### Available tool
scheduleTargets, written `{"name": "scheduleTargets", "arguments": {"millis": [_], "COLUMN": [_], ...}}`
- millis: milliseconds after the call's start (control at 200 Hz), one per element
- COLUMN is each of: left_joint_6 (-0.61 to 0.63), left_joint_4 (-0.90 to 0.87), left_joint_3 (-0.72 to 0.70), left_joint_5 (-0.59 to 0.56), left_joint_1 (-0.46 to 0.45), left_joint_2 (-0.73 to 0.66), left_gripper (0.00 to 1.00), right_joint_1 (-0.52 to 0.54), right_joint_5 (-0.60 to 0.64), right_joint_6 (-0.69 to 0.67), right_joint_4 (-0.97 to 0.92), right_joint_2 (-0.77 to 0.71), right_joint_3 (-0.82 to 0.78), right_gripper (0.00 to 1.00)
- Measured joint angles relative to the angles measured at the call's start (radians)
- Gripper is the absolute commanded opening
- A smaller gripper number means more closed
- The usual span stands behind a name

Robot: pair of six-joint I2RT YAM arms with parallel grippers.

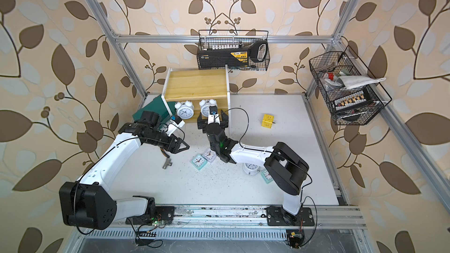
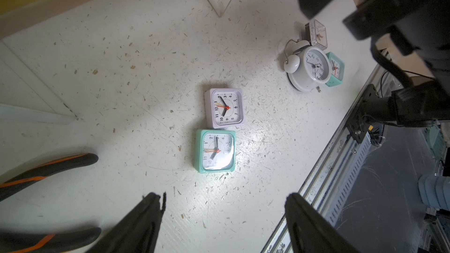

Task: Place the alarm clocks on the shelf by style
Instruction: Place the alarm on the shelf.

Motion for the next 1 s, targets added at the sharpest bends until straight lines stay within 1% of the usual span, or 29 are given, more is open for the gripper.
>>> {"name": "scheduleTargets", "arguments": {"millis": [120, 325, 525, 790, 1000], "left_joint_6": [0.004, 0.007, 0.006, -0.003, -0.007], "left_joint_4": [-0.005, -0.001, 0.016, 0.077, 0.115], "left_joint_3": [-0.005, -0.056, -0.078, -0.089, -0.098], "left_joint_5": [-0.018, -0.143, -0.254, -0.396, -0.472], "left_joint_1": [-0.037, -0.208, -0.312, -0.419, -0.458], "left_joint_2": [0.005, 0.034, 0.098, 0.199, 0.274], "left_gripper": [0.84, 0.85, 0.88, 0.88, 0.88], "right_joint_1": [0.000, 0.000, 0.000, 0.000, 0.000], "right_joint_5": [-0.057, -0.155, -0.208, -0.216, -0.216], "right_joint_6": [0.054, 0.163, 0.240, 0.283, 0.302], "right_joint_4": [-0.122, -0.341, -0.485, -0.542, -0.547], "right_joint_2": [-0.092, -0.200, -0.270, -0.394, -0.427], "right_joint_3": [-0.026, -0.042, -0.112, -0.191, -0.216], "right_gripper": [0.99, 0.99, 0.99, 0.99, 0.99]}}
